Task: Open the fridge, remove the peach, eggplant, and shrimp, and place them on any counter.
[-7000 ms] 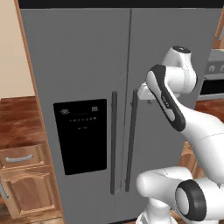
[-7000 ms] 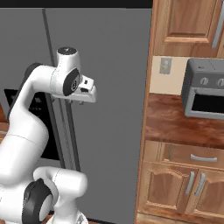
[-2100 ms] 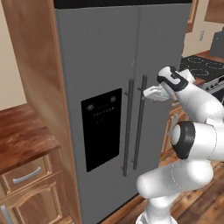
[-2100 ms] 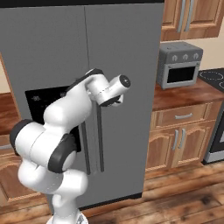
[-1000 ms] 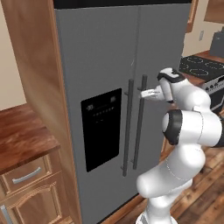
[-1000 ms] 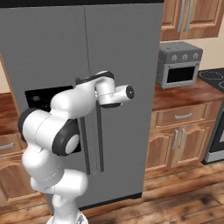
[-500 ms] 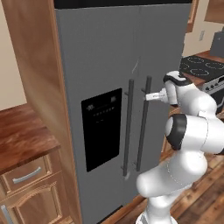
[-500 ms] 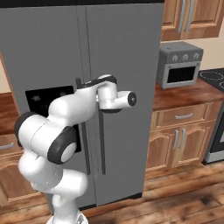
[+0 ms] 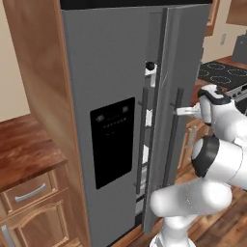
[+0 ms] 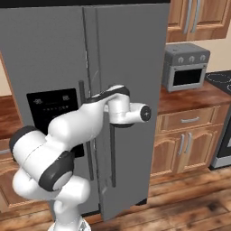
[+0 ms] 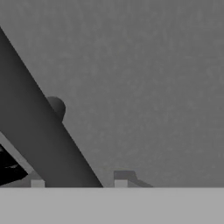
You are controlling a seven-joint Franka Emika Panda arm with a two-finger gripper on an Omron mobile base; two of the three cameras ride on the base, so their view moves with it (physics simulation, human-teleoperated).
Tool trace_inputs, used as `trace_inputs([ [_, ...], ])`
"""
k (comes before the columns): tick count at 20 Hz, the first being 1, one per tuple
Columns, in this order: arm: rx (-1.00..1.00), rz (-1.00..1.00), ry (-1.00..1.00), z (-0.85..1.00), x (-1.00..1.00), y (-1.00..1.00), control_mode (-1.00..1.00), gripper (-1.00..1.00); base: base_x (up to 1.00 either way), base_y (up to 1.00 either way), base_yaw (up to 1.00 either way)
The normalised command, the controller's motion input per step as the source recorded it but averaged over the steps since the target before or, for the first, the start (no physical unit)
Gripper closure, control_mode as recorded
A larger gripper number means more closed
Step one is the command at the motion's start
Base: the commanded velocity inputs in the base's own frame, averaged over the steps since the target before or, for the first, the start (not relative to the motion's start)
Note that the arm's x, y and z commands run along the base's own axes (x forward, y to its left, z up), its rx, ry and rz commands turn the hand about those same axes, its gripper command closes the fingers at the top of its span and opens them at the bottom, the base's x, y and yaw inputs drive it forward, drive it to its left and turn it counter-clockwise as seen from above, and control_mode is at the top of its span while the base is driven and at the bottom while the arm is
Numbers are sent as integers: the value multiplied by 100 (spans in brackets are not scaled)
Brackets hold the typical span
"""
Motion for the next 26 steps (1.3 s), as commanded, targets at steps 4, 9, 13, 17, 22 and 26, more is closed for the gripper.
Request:
trace_inputs([
  [4, 2, -13, 0, 2, -10, -100, -100, 100, 0, 0, 0],
  [9, 2, -13, 0, 7, -6, -100, -100, 100, 0, 0, 0],
  [13, 0, -14, 0, 11, 0, -100, -100, 100, 0, 0, 0],
  [17, 0, -16, 0, 15, -6, -99, -100, -100, 0, 0, 0],
  [22, 1, -19, -9, 7, -92, -11, -100, -100, 0, 0, 0],
  [26, 0, -23, -14, -1, -100, 29, -100, -100, 0, 0, 0],
])
